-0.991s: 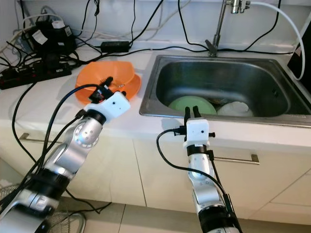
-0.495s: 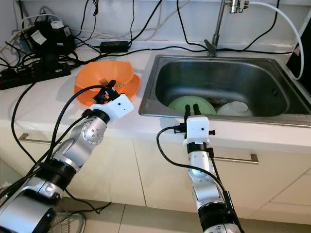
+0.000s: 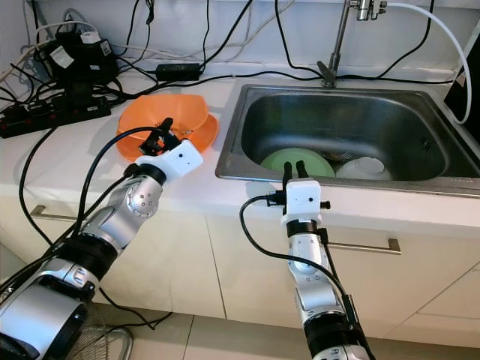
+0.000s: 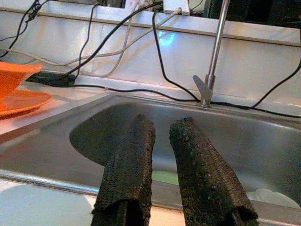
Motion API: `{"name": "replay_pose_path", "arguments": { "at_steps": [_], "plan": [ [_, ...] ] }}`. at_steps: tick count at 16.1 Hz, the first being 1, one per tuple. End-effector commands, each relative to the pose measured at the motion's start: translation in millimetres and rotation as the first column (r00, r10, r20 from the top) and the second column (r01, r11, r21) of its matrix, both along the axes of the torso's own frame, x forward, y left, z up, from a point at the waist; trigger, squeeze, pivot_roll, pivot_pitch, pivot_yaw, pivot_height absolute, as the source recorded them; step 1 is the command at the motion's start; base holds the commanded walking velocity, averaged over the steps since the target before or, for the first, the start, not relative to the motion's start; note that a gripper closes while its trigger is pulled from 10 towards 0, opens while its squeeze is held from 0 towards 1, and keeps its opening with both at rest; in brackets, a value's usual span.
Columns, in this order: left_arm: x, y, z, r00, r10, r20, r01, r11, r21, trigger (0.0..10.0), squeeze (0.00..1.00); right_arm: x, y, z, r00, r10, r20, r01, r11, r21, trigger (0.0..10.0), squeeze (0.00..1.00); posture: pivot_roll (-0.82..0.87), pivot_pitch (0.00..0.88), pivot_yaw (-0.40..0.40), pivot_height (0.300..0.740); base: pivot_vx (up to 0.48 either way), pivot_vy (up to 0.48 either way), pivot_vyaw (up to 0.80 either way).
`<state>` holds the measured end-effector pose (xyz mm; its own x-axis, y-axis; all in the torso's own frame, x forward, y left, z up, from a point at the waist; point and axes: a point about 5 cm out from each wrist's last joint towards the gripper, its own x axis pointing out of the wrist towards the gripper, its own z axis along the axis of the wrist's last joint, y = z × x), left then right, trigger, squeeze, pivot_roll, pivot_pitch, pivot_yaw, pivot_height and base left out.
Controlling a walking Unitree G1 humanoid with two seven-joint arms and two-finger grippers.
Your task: Kitchen organization
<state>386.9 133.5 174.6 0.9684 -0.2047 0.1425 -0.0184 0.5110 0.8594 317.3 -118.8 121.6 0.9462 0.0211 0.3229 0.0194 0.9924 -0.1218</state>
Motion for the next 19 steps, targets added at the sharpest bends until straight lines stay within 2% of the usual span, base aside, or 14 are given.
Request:
{"name": "replay_pose_path", "arguments": {
  "at_steps": [1,9,10,11,12,19],
  "plan": [
    [2.9,-1.3,6,1.0,-0.001,0.024,0.001,1.0,0.01,10.0,0.0,1.3,3.0,1,1.0,0.006,0.002,-0.006,1.0,0.004,10.0,0.0,0.06,0.0,0.062,0.74,0.0,0.0,0.0],
    [10.6,-20.8,15,0.998,-0.05,0.036,0.051,0.999,-0.016,10.0,0.0,0.8,5.1,1,1.0,0.011,0.002,-0.011,1.0,0.009,10.0,0.0,0.06,0.0,0.065,0.74,0.0,0.0,0.0],
    [10.9,-21.9,15,0.998,-0.051,0.034,0.052,0.999,-0.013,8.3,0.0,0.2,4.5,0,1.0,0.009,0.001,-0.009,1.0,0.009,10.0,0.0,0.06,0.0,0.066,0.74,0.0,0.0,0.0],
    [11.0,-22.1,15,0.998,-0.051,0.033,0.052,0.999,-0.013,8.3,0.0,0.0,4.3,0,1.0,0.009,0.001,-0.009,1.0,0.009,10.0,0.0,0.06,0.0,0.066,0.74,0.0,0.0,0.0],
    [11.1,-21.7,14,0.998,-0.05,0.03,0.051,0.999,-0.012,0.0,0.0,-0.2,4.0,0,1.0,0.007,0.0,-0.007,1.0,0.01,10.0,0.0,0.06,0.0,0.066,0.74,0.0,0.0,0.0],
    [12.1,-15.4,11,0.999,-0.03,0.014,0.03,1.0,0.006,0.0,0.0,0.1,5.8,0,1.0,0.011,-0.006,-0.011,1.0,0.013,10.0,0.0,0.07,0.009,0.059,0.74,0.0,0.0,0.0]
  ]
}}
